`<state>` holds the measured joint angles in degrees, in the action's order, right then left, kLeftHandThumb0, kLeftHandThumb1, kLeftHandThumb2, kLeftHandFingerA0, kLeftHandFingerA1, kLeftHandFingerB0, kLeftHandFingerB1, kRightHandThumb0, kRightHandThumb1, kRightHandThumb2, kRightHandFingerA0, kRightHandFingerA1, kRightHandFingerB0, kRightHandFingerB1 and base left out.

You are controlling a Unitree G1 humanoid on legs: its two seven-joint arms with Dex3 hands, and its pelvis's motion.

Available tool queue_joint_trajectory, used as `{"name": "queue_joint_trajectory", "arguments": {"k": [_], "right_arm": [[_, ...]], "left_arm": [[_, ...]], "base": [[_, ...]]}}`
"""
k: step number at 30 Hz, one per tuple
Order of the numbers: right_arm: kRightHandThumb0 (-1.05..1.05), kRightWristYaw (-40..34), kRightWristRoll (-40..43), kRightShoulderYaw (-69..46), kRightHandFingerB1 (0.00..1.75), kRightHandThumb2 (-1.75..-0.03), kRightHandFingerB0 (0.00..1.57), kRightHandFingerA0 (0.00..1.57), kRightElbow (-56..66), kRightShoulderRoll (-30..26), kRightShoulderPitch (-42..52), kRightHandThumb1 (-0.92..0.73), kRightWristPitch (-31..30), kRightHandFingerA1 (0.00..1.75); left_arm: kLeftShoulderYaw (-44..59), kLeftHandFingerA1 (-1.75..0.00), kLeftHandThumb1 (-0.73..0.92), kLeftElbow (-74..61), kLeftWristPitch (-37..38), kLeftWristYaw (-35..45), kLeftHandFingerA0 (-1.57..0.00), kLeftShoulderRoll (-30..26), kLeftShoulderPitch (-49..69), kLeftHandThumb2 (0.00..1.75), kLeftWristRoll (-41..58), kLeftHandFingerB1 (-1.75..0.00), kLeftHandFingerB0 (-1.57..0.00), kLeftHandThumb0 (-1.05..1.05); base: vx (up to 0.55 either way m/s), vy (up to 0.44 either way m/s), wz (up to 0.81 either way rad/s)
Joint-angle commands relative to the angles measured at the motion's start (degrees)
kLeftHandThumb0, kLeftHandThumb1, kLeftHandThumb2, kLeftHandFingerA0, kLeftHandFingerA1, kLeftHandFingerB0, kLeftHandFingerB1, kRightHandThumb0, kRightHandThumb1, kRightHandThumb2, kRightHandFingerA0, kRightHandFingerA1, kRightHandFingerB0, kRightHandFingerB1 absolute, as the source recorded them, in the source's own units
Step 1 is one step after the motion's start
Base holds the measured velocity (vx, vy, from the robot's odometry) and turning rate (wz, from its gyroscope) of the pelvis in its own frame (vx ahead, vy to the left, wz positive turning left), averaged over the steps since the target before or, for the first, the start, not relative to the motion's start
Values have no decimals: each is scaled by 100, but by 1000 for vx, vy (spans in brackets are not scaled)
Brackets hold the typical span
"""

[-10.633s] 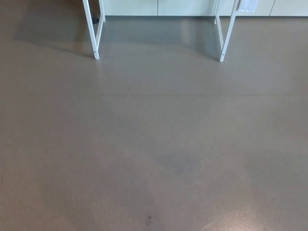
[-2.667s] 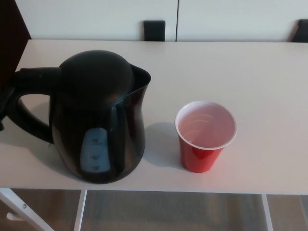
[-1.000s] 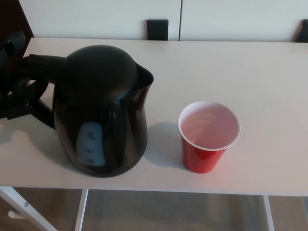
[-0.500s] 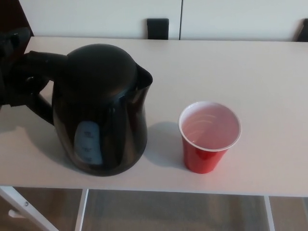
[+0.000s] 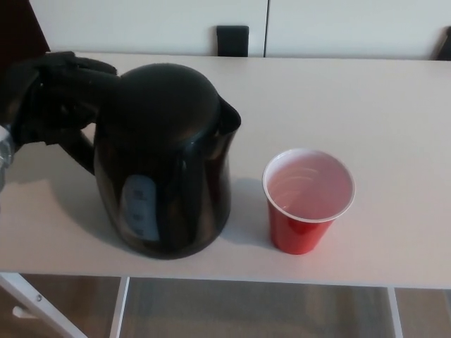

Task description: The robot walk towards a table in front and uses its left hand to pick up the pot from the base and pour water to the cup on the right hand side

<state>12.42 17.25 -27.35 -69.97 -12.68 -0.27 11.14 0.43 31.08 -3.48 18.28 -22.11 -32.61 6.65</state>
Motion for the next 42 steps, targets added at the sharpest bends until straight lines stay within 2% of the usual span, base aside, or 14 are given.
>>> {"name": "queue_joint_trajectory", "arguments": {"k": [1,2,10,12,14,22,23,25,26,27,29,32,35,42], "right_arm": [[-31,-85,-15,19,50,-64,55,69,47,-79,-2,-44,-56,56],[-22,-82,-10,17,44,-55,59,72,54,-76,-3,-51,-53,49],[-23,-114,-41,57,44,-54,59,71,146,-59,40,-50,-24,50],[-24,-97,-61,83,44,-54,59,70,139,-70,54,-49,10,50],[-24,-117,-56,89,45,-54,60,72,133,-74,38,-50,-4,50],[-19,-170,-42,76,45,-56,62,76,58,-113,-116,-56,-93,51],[-32,-151,-43,88,51,-65,57,71,120,-114,-104,-44,-117,57],[-22,-186,-74,116,44,-55,61,75,149,-126,-110,-53,-119,50],[-31,-170,-78,124,51,-66,57,69,165,-127,-104,-45,-109,57],[-20,-164,-77,125,45,-55,61,74,166,-130,-107,-53,-113,50],[-21,-150,-79,124,44,-55,61,74,145,-138,-111,-52,-122,50],[-21,-143,-93,133,45,-55,61,73,157,-128,-113,-52,-99,51],[-15,-74,-110,158,45,-57,58,71,152,-131,-112,-61,-60,50],[-21,-118,-152,199,45,-56,62,73,116,-140,-154,-56,-9,48]], "left_arm": [[-212,-137,70,-254,245,94,-97,141,168,85,-266,-111,-85,-9],[-233,-143,70,-275,260,125,-96,156,196,87,-266,-112,-84,-8],[-60,-151,71,-404,64,140,-91,360,388,88,-39,-126,-76,-10],[53,-150,72,-458,-28,95,-91,423,438,85,43,-125,-76,-10],[309,-147,78,-573,-242,-42,-93,552,453,72,225,-119,-77,-14],[928,-145,73,-906,-356,-277,-99,691,187,79,374,-121,-78,-17],[1005,-146,73,-996,-391,-338,-96,689,103,80,385,-120,-78,-18],[1092,-146,73,-1075,-488,-387,-98,699,-3,81,386,-118,-79,-18],[1123,-143,75,-1102,-545,-399,-98,699,-63,77,396,-117,-80,-17],[1154,-142,76,-1160,-631,-406,-99,698,-116,75,403,-116,-81,-17],[1174,-143,79,-1210,-680,-395,-97,694,-147,71,390,-116,-79,-16],[1083,-141,77,-1272,-576,-487,-100,653,-261,73,162,-112,-83,-14],[853,-142,76,-1416,-263,-777,-102,604,-339,74,-312,-113,-81,-14],[152,-143,77,-1707,53,-1445,-103,456,-611,65,-1402,-113,-77,-16]], "base": [[0,0,0],[0,0,0],[0,0,0],[0,0,0],[0,0,0],[0,0,0],[0,0,0],[0,0,0],[0,0,0],[0,0,0],[0,0,0],[0,0,0],[0,0,0],[0,0,0]]}}
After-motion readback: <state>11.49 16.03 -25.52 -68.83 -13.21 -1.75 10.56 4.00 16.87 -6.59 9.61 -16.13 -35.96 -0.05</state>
